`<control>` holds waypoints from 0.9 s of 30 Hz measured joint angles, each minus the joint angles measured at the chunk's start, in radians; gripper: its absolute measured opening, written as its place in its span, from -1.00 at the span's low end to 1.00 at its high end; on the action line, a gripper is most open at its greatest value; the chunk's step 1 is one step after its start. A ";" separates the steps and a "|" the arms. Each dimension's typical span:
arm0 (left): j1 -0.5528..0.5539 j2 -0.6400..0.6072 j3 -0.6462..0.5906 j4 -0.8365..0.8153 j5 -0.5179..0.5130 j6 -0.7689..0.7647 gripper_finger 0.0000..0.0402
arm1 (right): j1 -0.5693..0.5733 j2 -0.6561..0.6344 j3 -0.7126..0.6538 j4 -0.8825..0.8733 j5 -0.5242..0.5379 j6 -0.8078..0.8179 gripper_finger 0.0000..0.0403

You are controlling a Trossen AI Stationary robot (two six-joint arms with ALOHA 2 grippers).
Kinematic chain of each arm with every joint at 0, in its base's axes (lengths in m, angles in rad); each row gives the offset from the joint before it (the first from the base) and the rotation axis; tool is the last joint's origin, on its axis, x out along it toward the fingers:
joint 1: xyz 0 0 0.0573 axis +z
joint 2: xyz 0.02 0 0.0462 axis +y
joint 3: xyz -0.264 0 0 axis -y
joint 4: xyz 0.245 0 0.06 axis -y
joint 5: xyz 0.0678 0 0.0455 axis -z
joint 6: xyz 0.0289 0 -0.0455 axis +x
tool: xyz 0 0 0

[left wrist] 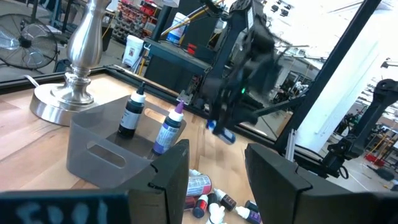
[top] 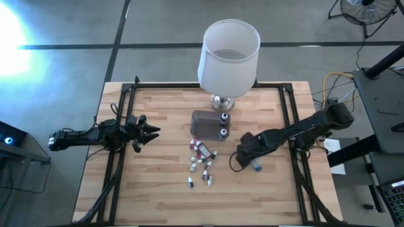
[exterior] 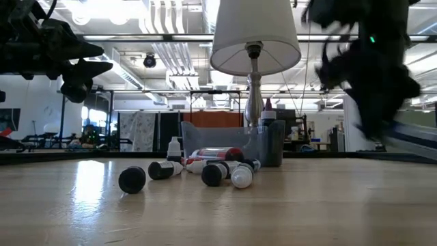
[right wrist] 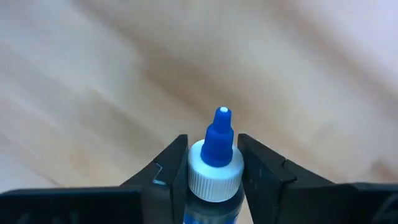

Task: Pick & Place food coloring
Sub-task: Put the big blue food coloring bottle into the black bin

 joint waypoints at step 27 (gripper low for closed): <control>0.000 0.000 0.000 0.000 0.000 0.000 -0.33 | 0.164 0.142 0.060 0.301 0.887 -0.018 -0.82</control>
